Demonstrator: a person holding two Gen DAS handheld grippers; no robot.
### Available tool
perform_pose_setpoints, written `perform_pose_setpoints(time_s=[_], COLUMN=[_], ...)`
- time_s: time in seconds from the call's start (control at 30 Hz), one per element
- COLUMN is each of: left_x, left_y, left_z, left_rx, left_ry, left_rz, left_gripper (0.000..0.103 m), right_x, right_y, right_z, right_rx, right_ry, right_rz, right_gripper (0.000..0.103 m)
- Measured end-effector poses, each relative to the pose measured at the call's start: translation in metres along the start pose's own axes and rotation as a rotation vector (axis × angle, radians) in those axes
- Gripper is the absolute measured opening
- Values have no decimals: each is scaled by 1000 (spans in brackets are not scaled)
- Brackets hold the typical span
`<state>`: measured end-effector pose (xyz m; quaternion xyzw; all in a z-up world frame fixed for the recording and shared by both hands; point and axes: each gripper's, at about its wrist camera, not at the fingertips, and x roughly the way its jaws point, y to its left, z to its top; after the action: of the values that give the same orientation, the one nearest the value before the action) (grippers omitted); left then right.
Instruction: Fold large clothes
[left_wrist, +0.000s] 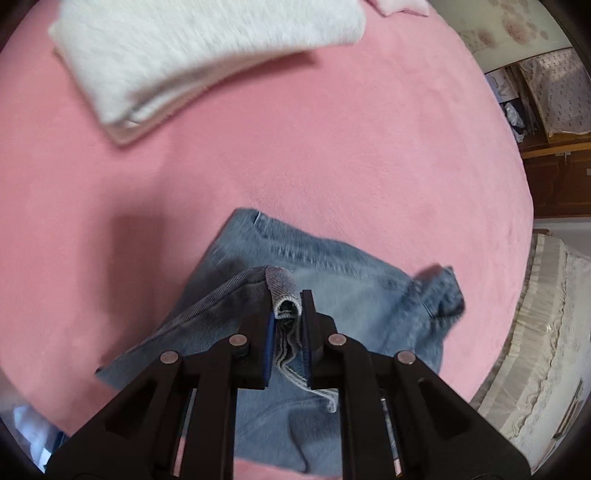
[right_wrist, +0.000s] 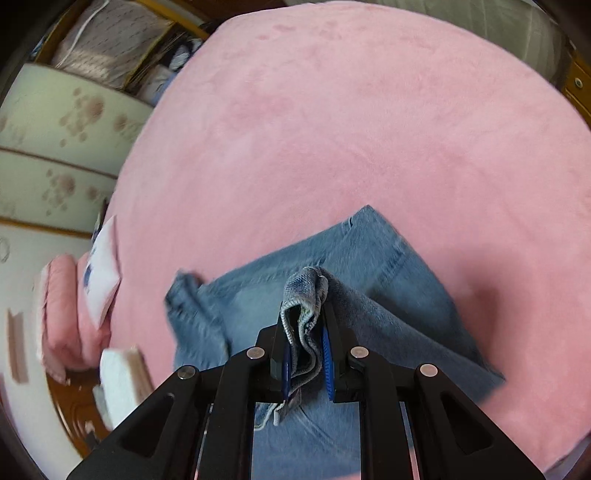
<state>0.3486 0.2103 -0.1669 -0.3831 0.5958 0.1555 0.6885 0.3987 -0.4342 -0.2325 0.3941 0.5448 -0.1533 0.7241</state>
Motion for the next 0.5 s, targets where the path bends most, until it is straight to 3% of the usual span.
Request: perform_pose_setpoints(time_s=[0.1, 0.2, 0.3, 0.33, 0.37, 0.43, 0.5], left_x=[32, 46, 40, 35, 29, 20, 8], left_y=[6, 12, 4, -2, -10, -23, -36], left_z=[13, 23, 27, 26, 24, 15, -4], left_rx=[-28, -61, -6, 39, 95, 183, 299], left_ry=[39, 18, -35, -49, -63, -91, -124], left_rz=[-33, -69, -76, -60, -37, -8, 33], left_gripper=[12, 17, 23, 34, 51, 72, 72], right_x=[28, 43, 38, 33, 27, 11, -7], right_y=[-4, -3, 5, 10, 16, 26, 32], right_z=[7, 16, 25, 28, 31, 36, 25], right_rx=[20, 29, -13, -53, -92, -163, -221], right_ry=[-32, -54, -114, -146, -174, -221, -247], right_rz=[-28, -62, -48, -64, -84, -111, -108], right_gripper=[15, 21, 38, 41, 41, 42, 52])
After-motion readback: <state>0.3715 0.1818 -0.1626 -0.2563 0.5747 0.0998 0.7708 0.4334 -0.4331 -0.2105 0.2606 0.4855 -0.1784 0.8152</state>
